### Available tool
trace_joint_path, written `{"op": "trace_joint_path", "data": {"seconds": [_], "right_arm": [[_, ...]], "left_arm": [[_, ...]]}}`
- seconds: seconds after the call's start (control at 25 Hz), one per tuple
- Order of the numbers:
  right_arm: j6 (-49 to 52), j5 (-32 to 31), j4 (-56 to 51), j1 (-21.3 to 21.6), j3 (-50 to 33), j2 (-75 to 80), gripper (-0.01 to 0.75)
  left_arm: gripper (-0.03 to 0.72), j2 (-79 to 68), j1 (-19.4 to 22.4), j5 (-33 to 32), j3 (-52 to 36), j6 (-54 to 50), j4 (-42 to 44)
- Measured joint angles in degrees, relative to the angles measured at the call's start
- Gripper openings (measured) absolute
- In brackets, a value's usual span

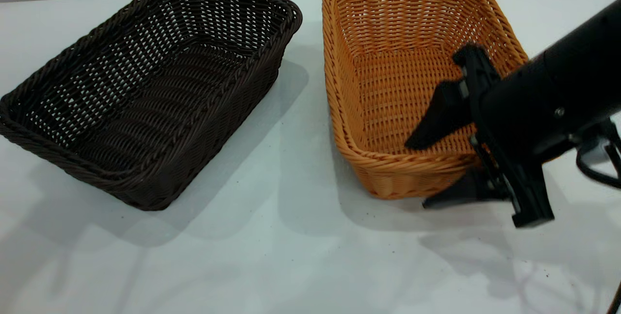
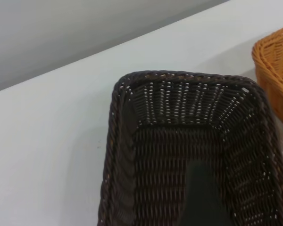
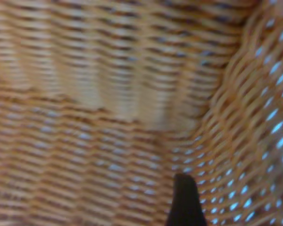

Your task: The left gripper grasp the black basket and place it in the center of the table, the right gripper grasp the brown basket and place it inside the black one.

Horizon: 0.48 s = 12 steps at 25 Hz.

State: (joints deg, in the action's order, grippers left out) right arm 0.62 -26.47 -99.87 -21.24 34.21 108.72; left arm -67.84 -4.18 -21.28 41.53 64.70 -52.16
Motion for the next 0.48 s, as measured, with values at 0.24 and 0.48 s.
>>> {"op": "trace_joint_path", "data": {"seconds": [0.24, 0.48], "right_arm": [[-0.1, 4.2, -0.1, 0.0, 0.0, 0.2, 0.472], [0.0, 6.2, -0.1, 0.0, -0.1, 0.2, 0.437]], "left_arm": [[0.396, -1.8, 0.0, 0.4, 0.0, 0.0, 0.0], [0.396, -2.9, 0.0, 0.4, 0.0, 0.2, 0.0]]}}
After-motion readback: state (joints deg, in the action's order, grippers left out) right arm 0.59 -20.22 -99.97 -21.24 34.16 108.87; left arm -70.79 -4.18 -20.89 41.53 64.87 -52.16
